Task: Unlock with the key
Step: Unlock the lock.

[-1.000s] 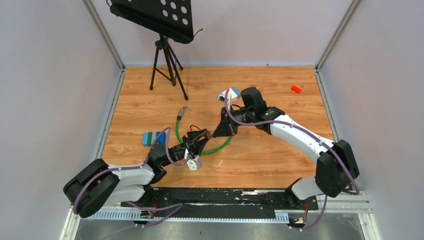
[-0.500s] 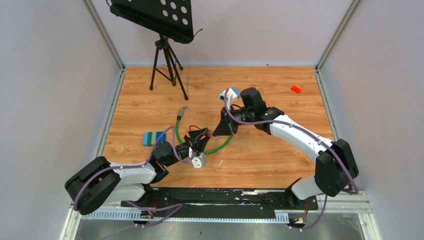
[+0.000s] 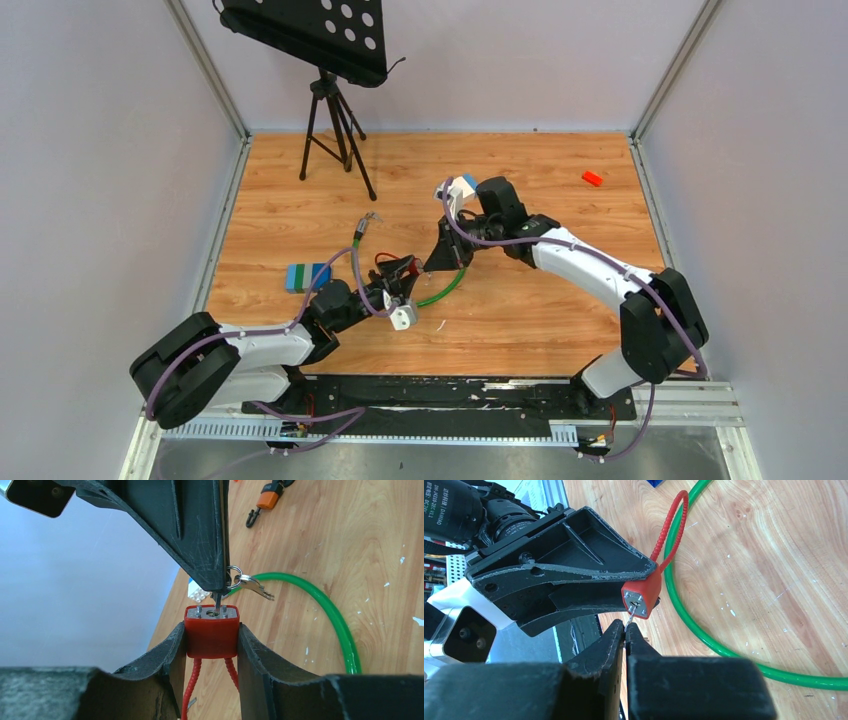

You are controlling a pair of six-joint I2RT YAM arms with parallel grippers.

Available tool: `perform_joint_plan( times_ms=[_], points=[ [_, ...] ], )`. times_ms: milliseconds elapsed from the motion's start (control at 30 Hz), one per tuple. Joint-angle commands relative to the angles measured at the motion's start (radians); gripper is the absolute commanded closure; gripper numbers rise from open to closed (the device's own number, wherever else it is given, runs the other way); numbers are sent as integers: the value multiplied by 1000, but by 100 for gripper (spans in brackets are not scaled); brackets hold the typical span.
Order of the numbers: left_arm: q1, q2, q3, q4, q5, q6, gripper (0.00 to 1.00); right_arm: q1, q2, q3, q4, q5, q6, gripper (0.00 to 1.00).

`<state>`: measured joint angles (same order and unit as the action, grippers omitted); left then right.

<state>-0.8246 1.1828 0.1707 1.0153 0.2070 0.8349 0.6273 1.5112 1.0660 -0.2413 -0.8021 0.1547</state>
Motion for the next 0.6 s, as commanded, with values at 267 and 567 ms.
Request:
perform_joint_plan(
  times_ms=[267, 567],
  points=[
    [-16, -28, 28, 55, 130, 32, 100, 9, 43, 53, 38, -7, -25, 100],
    [-16, -30, 28, 64, 173, -54, 100, 36, 20, 20, 50, 20, -150, 100]
  ],
)
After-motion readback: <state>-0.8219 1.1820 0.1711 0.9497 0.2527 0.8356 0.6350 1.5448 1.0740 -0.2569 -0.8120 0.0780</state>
